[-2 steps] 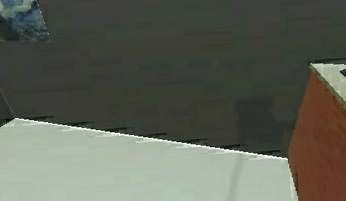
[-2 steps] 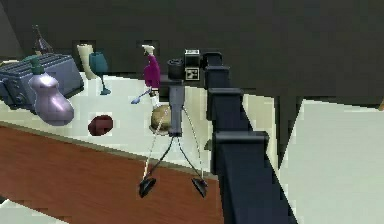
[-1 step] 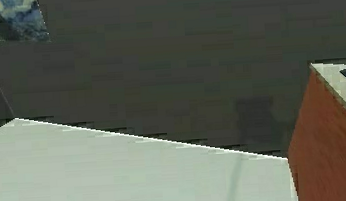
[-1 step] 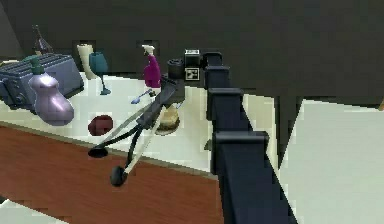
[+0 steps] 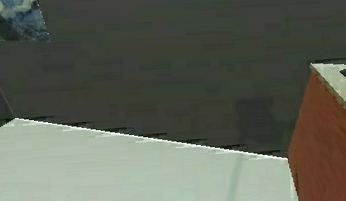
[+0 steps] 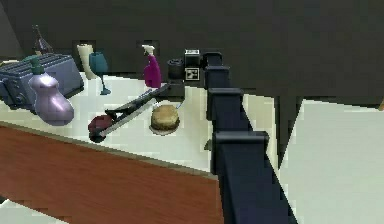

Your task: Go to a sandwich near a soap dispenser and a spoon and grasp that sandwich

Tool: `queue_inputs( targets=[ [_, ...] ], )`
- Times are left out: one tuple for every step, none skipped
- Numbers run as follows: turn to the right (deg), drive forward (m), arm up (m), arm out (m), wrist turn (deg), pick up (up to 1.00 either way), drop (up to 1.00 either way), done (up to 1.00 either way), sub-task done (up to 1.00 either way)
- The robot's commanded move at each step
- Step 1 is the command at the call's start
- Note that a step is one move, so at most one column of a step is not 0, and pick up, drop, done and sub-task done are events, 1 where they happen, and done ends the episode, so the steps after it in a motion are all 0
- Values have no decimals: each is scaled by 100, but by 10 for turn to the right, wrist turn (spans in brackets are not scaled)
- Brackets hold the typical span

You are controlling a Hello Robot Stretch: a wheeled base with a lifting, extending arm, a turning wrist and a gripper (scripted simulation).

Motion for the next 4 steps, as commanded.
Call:
queue_inputs(
  targets=[
    [0,0,0,2,0,0,0,0,0],
    [0,0,0,0,450,0,0,0,0],
    [0,0,0,0,150,0,0,0,0],
    [0,0,-14,0,0,0,0,0,0]
  ],
)
